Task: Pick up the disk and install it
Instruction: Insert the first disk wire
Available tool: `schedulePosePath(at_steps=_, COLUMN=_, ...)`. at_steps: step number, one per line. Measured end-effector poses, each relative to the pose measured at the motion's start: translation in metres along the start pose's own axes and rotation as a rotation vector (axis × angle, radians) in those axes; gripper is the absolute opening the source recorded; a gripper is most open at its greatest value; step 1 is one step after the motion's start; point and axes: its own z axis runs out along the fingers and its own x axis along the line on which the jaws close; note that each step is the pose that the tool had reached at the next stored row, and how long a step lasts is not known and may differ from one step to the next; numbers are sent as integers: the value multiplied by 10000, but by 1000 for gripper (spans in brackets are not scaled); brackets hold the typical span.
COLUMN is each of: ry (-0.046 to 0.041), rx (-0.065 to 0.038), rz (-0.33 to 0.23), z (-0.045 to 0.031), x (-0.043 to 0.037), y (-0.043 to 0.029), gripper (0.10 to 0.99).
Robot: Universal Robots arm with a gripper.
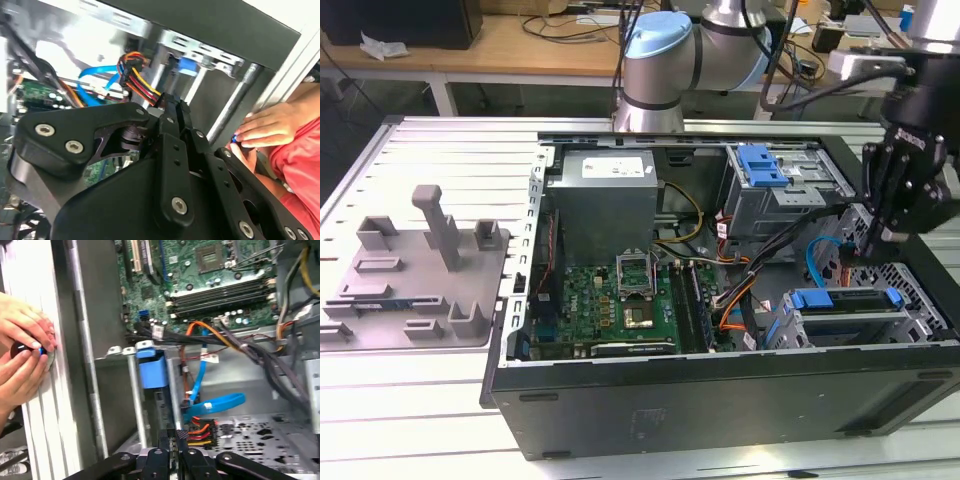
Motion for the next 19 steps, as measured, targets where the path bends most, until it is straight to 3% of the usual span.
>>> schedulePosePath(at_steps=1, ry=-7, rx=0, rz=-1, z=15, x=36, y=-11, gripper=169)
schedulePosePath(at_steps=5, ry=-174, rx=55, rz=-274, z=40, x=58, y=-36, gripper=169)
schedulePosePath(at_steps=9, ry=-183, rx=54, rz=-274, z=41, x=61, y=-36, gripper=169)
schedulePosePath(at_steps=10, ry=-372, rx=30, rz=-275, z=47, x=76, y=-38, gripper=169)
schedulePosePath(at_steps=16, ry=-1106, rx=-64, rz=-281, z=109, x=213, y=-59, gripper=169)
schedulePosePath(at_steps=18, ry=-1261, rx=-84, rz=-281, z=120, x=232, y=-62, gripper=169)
schedulePosePath(at_steps=19, ry=-1262, rx=-84, rz=-280, z=122, x=237, y=-62, gripper=169)
